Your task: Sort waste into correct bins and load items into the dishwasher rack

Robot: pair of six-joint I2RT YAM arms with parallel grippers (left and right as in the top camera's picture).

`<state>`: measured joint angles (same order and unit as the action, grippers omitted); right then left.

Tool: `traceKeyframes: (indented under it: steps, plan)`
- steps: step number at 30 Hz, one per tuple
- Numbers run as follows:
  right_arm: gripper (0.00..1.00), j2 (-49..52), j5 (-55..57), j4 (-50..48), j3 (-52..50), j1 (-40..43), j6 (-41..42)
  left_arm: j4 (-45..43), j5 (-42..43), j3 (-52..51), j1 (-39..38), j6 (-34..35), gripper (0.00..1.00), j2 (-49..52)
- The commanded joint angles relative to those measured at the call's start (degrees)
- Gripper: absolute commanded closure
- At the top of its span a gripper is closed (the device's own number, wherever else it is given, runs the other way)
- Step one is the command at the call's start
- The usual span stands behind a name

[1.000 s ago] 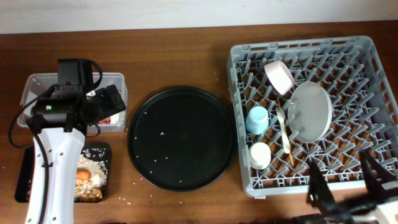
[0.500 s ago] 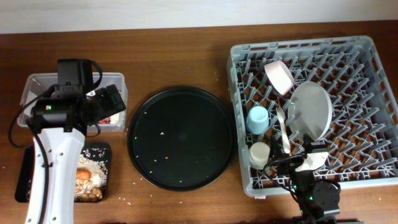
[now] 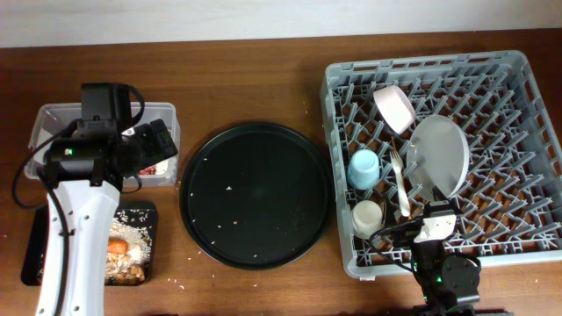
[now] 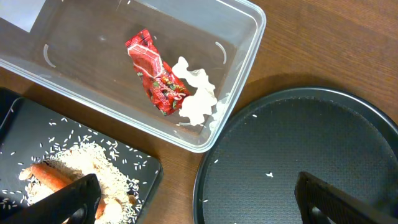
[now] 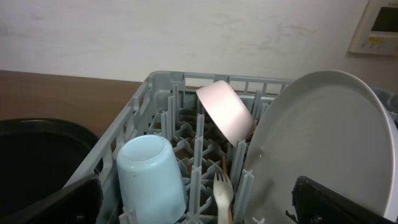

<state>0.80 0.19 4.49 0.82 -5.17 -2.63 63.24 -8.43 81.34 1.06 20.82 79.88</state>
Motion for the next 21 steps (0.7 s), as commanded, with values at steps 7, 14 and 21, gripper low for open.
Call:
traceKeyframes:
  steps: [7, 14, 21]
  plan:
    - [0.01, -0.6, 0.7, 0.1, -0.5, 0.4, -0.3, 0.1, -0.4, 0.6, 0.2, 0.2, 0.01, -0.6]
    - [0.01, -0.6, 0.7, 0.1, -0.5, 0.4, -0.3, 0.1, -0.4, -0.8, 0.1, 0.2, 0.01, -6.7]
    - [0.01, -0.6, 0.7, 0.1, -0.5, 0.4, -0.3, 0.4, -0.7, -8.1, 0.1, 0.2, 0.01, -50.2]
